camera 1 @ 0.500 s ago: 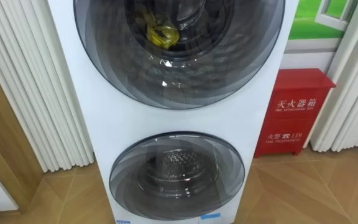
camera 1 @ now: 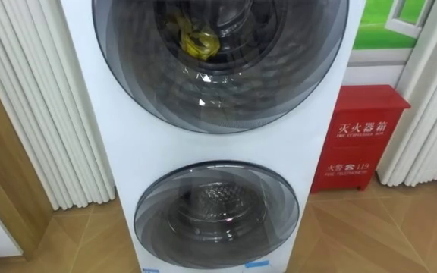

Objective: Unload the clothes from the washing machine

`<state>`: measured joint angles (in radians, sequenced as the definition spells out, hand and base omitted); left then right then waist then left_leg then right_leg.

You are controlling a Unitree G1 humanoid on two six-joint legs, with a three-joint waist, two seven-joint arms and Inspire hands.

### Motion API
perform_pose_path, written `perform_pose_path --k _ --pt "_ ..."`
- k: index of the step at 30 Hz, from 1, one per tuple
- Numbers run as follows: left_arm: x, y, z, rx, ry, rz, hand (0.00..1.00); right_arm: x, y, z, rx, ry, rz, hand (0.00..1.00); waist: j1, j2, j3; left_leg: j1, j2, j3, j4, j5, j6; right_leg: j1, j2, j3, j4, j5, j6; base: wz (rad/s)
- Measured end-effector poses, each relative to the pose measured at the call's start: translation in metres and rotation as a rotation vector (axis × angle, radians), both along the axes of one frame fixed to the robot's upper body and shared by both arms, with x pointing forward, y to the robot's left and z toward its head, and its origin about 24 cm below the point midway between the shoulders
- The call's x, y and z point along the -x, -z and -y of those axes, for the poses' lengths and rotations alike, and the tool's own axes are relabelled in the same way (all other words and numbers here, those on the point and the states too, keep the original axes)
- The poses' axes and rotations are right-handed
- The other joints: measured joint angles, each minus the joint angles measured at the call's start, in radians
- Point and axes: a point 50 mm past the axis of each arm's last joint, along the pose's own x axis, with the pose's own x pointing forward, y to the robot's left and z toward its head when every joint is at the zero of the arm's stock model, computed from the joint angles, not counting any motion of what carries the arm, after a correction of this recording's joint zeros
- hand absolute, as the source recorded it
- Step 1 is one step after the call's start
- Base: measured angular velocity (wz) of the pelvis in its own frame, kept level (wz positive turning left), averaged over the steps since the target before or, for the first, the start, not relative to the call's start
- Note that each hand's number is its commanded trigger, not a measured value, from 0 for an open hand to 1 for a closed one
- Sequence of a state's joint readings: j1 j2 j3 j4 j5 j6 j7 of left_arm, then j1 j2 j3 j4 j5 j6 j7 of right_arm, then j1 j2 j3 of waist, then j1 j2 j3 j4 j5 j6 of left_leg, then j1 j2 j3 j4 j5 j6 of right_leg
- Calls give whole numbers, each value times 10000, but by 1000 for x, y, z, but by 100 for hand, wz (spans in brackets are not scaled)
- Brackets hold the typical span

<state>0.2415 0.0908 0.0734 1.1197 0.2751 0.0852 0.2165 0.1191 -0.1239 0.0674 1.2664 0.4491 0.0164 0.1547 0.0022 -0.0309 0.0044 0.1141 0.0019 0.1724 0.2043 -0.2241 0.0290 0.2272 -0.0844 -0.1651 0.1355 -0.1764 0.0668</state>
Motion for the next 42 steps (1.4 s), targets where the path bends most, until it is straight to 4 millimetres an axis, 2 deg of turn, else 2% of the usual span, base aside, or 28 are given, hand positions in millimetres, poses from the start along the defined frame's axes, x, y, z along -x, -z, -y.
perform_pose_path --k 6,9,11,12,14,15,16,17,19,21,23,26,32,35,38,42 --pt "-4 0 0 29 18 127 0 -9 -1 0 199 -252 156 0 53 -83 35 0 -1 -6 33 0 0 -3 1 2 5 0 0 0" --pt "-9 -1 -2 26 11 336 0 -48 -11 7 686 -413 1443 0 27 -163 82 -52 1 -1 108 -4 7 -39 -7 -37 31 0 0 0" --pt "-16 -2 -6 -40 -262 636 0 -93 -25 14 1020 -71 2793 0 13 -200 101 -148 -5 -49 179 -5 10 -69 -8 -62 3 0 0 6" --pt "-17 -2 -6 -57 -306 695 0 -103 -29 16 1092 6 3106 0 10 -215 104 -147 -6 -69 176 -4 11 -73 -7 -64 2 0 0 8" --pt "-20 -3 -9 -107 -258 803 0 -143 -51 27 1492 -41 4409 0 91 -288 62 -162 -14 -103 202 8 13 -123 -7 -56 27 1 -1 2" --pt "-20 -3 -9 -125 -211 782 0 -152 -57 29 1611 -77 4747 0 91 -323 67 -171 -19 -111 208 11 14 -130 -8 -65 30 1 -1 0" --pt "-20 -3 -11 -178 -196 758 0 -169 -69 34 1839 -57 5331 0 75 -316 32 -182 -24 -133 211 11 14 -133 -8 -99 29 1 -1 5" --pt "-20 -4 -12 -210 -192 747 0 -177 -75 36 1928 -17 5592 0 65 -327 20 -184 -27 -152 213 12 14 -126 -11 -141 30 1 -1 10" --pt "-21 -5 -16 -296 -248 741 0 -206 -99 47 2457 242 6538 0 119 -448 31 -173 -40 -218 205 20 24 -112 -22 -218 52 1 -1 9" --pt "-20 -5 -19 -345 -234 663 0 -226 -120 52 2809 188 7299 0 239 -539 42 -200 -38 -218 197 21 24 -166 -22 -227 57 1 -1 0" --pt "-19 -6 -24 -484 -258 443 0 -247 -144 55 3092 170 8204 0 290 -627 0 -254 -46 -290 199 21 24 -189 -28 -298 40 1 -1 5" --pt "-22 -7 -26 -570 -254 461 0 -265 -165 59 3453 237 8803 0 339 -673 -36 -309 -67 -386 197 21 24 -223 -31 -294 39 1 0 8" --pt "-20 -10 -33 -864 -67 322 0 -288 -201 67 4052 295 9674 0 612 -692 -50 -318 -89 -492 158 22 25 -211 -31 -282 42 0 0 3" --pt "-12 -11 -36 -830 -263 147 0 -307 -238 64 4087 296 10912 0 606 -699 -60 -337 -89 -521 149 22 25 -233 -31 -308 33 0 0 0" --pt "-9 -12 -41 -926 -252 54 0 -317 -261 67 4363 309 11511 0 635 -732 -81 -342 -88 -678 141 23 24 -222 -19 -401 44 0 0 6" --pt "-12 -13 -42 -957 -221 132 0 -321 -276 68 4589 349 11950 0 796 -755 -93 -321 -94 -843 107 24 24 -226 -18 -473 97 0 0 3"
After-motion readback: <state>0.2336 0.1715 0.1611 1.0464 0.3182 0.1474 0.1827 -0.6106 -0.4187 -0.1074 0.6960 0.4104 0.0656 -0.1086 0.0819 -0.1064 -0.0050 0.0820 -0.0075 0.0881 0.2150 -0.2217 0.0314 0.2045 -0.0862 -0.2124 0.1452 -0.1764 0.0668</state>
